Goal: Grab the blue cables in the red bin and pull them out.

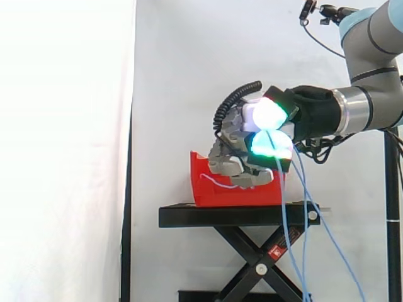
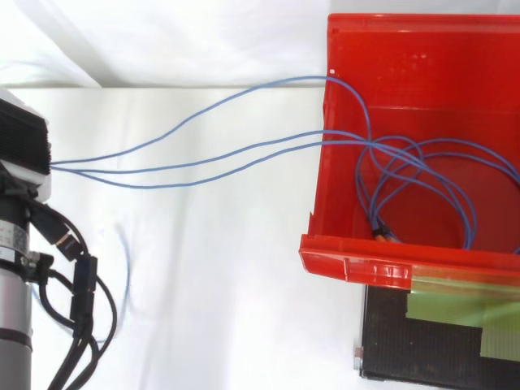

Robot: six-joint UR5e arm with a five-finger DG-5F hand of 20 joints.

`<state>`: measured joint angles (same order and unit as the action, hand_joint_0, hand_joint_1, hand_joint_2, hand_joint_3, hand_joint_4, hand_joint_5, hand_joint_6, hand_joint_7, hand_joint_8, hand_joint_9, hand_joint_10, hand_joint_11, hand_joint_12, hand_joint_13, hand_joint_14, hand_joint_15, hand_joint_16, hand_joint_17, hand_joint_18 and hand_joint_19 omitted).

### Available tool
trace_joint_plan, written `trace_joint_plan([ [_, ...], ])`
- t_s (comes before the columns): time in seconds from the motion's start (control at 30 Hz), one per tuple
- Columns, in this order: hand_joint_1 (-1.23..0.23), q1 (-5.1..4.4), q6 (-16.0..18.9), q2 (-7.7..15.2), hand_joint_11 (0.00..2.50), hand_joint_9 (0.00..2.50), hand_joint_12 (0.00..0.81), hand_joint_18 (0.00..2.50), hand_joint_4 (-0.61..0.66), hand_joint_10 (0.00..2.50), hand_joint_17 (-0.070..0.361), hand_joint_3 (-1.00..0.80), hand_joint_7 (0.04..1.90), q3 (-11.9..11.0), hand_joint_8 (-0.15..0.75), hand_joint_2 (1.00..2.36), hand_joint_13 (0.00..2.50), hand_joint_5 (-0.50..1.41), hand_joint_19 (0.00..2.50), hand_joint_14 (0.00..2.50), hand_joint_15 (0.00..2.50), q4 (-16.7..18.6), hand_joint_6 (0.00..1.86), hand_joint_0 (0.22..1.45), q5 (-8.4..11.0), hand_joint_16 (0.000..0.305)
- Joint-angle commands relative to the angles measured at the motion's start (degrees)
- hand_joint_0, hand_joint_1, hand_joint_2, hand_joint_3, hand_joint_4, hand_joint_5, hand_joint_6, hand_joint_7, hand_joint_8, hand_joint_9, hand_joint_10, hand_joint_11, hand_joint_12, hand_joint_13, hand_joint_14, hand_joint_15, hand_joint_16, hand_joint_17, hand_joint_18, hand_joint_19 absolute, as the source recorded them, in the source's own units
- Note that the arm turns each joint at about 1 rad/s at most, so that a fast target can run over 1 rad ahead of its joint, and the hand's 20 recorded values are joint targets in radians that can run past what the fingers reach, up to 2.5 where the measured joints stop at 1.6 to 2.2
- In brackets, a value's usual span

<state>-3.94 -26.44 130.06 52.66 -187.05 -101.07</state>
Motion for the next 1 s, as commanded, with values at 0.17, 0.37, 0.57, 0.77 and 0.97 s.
trace_joint_plan([
  [0.17, -0.97, -0.1, -0.06, -0.24, 1.03, 0.54, 0.368, 1.14, 0.18, 1.37, 0.092, -1.0, 0.45, -0.02, 0.379, 1.0, 0.97, 0.79, 1.55, 2.5, 0.41, -0.07, 0.66, 0.86, 0.0, 0.041],
  [0.37, -0.97, -0.19, -0.06, -0.24, 1.15, 0.54, 0.359, 1.11, 0.18, 0.96, 0.091, -1.0, 0.44, -0.02, 0.373, 1.0, 0.95, 0.78, 1.53, 2.5, 0.37, 0.02, 0.66, 0.86, 0.0, 0.04],
  [0.57, -0.97, -0.27, -0.15, -0.24, 1.27, 0.41, 0.354, 1.08, 0.15, 0.27, 0.09, -1.0, 0.37, -0.02, 0.338, 1.0, 0.93, 0.73, 1.54, 2.5, 0.24, -0.07, 0.75, 0.86, 0.0, 0.04],
  [0.77, -0.97, -0.27, -0.15, -0.24, 1.3, 0.31, 0.355, 1.08, 0.13, 0.0, 0.089, -1.0, 0.35, -0.02, 0.31, 1.0, 0.93, 0.7, 1.59, 2.5, 0.18, -0.07, 0.78, 0.86, 0.0, 0.04],
  [0.97, -0.98, -0.36, -0.15, -0.33, 1.1, 0.16, 0.351, 1.07, 0.12, 0.01, 0.091, -1.0, 0.34, -0.02, 0.289, 1.0, 0.95, 0.67, 1.54, 2.5, 0.09, 0.02, 0.8, 0.86, 0.18, 0.04],
])
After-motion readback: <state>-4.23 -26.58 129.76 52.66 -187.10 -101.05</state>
